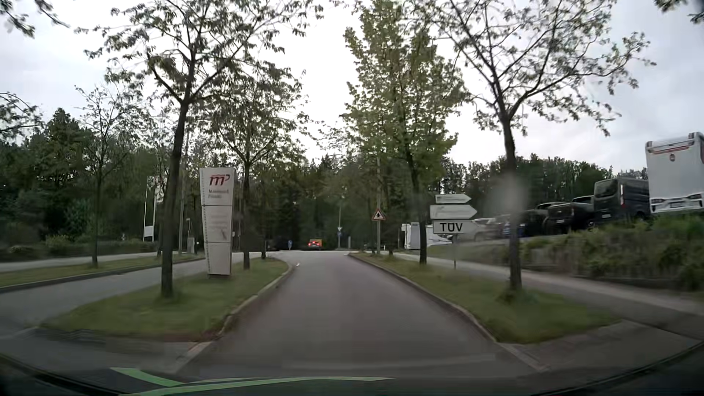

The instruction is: Follow the waypoints while adhering to traffic rules and regulations

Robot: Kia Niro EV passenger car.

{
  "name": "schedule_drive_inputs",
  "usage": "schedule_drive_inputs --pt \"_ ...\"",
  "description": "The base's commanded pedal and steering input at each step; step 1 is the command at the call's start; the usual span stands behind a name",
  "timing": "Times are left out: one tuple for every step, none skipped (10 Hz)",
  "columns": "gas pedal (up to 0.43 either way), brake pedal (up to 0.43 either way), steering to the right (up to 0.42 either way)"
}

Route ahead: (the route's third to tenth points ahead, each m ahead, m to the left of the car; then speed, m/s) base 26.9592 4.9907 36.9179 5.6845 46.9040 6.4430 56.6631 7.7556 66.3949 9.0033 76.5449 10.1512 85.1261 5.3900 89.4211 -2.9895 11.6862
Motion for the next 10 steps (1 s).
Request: schedule_drive_inputs --pt "0.118 0.0 -0.018" --pt "0.118 0.0 -0.018" --pt "0.118 0.0 -0.017" --pt "0.118 0.0 -0.017" --pt "0.118 0.0 -0.017" --pt "0.118 0.0 -0.017" --pt "0.118 0.0 -0.017" --pt "0.11 0.0 -0.018" --pt "0.098 0.0 -0.018" --pt "0.079 0.0 -0.018"
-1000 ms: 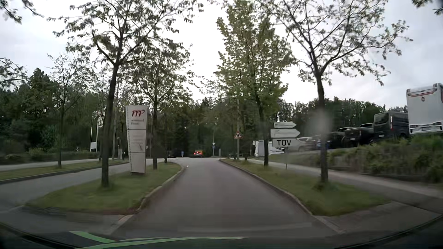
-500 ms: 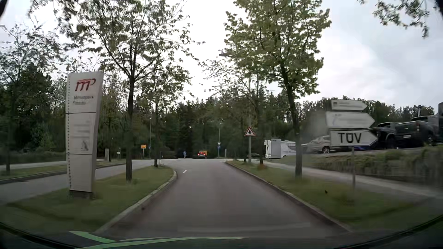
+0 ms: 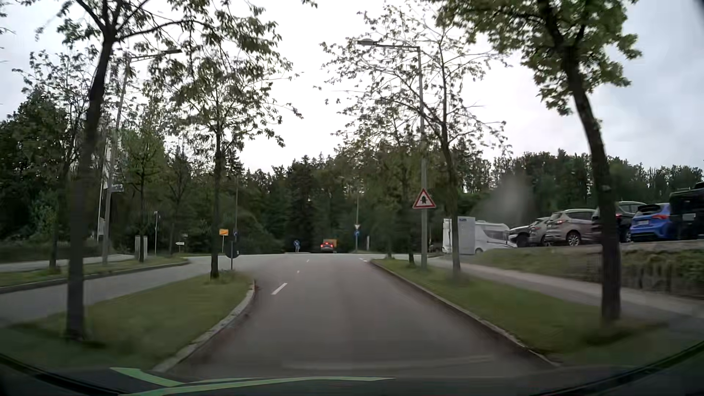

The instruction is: Follow the waypoints while adhering to traffic rules and regulations

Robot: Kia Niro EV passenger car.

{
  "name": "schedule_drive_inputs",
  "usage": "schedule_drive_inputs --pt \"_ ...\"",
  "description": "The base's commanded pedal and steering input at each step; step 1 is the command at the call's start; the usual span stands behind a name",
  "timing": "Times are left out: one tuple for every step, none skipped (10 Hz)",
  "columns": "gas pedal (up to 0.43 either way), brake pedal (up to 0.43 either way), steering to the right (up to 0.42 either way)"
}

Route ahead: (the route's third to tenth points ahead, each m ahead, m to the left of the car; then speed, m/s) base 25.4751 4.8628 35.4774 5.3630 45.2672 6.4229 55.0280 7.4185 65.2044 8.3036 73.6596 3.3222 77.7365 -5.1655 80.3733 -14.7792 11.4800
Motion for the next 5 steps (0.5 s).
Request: schedule_drive_inputs --pt "0.039 0.0 -0.018" --pt "0.0 0.0 -0.018" --pt "0.0 0.0 -0.018" --pt "0.0 0.0 -0.018" --pt "0.0 0.0 -0.016"
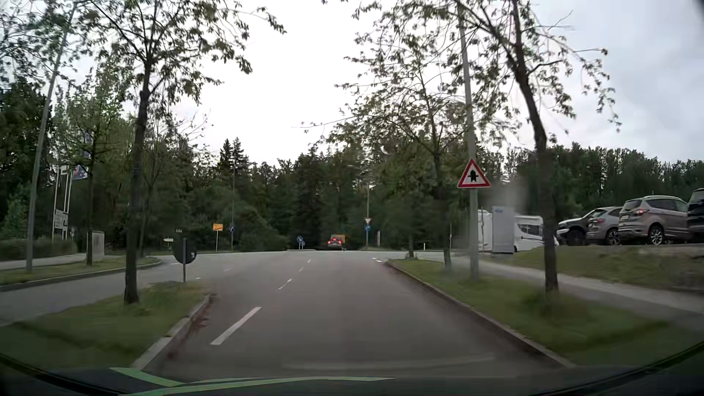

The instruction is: Follow the waypoints while adhering to traffic rules and regulations

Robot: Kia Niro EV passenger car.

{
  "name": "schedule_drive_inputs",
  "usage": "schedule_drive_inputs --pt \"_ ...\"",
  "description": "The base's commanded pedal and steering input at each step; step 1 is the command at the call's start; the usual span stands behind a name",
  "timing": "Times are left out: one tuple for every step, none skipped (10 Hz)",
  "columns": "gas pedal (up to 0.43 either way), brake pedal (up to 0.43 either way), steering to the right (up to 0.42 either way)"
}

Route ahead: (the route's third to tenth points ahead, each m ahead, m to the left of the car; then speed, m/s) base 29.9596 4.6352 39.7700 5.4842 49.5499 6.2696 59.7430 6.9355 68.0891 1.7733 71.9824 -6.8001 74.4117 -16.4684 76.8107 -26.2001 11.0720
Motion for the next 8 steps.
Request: schedule_drive_inputs --pt "0.0 0.0 -0.016" --pt "0.0 0.0 -0.016" --pt "0.0 0.0 -0.015" --pt "0.0 0.0 -0.013" --pt "0.0 0.0 -0.012" --pt "0.0 0.0 -0.012" --pt "0.0 0.0 -0.011" --pt "0.0 0.0 -0.009"
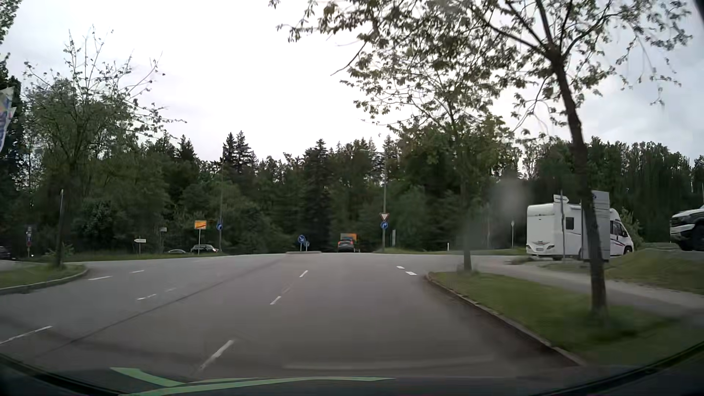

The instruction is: Follow the waypoints while adhering to traffic rules and regulations

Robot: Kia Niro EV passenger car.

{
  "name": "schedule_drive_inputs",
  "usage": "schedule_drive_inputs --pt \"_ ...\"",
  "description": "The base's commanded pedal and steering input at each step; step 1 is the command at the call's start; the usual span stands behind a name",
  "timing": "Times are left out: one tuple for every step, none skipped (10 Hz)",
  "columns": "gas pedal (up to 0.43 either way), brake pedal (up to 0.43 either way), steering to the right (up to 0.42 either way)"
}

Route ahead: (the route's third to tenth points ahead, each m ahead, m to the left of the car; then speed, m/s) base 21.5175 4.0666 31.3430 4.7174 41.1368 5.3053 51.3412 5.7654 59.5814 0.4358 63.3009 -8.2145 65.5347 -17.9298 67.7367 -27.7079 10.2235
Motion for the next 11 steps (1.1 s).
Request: schedule_drive_inputs --pt "0.0 0.0 -0.006" --pt "0.0 0.0 -0.005" --pt "0.0 0.0 -0.005" --pt "0.0 0.0 -0.004" --pt "0.0 0.0 -0.004" --pt "0.0 0.0 -0.003" --pt "0.0 0.0 0.0" --pt "0.0 0.0 0.0" --pt "0.0 0.0 0.0" --pt "0.0 0.0 0.0" --pt "0.0 0.0 -0.001"
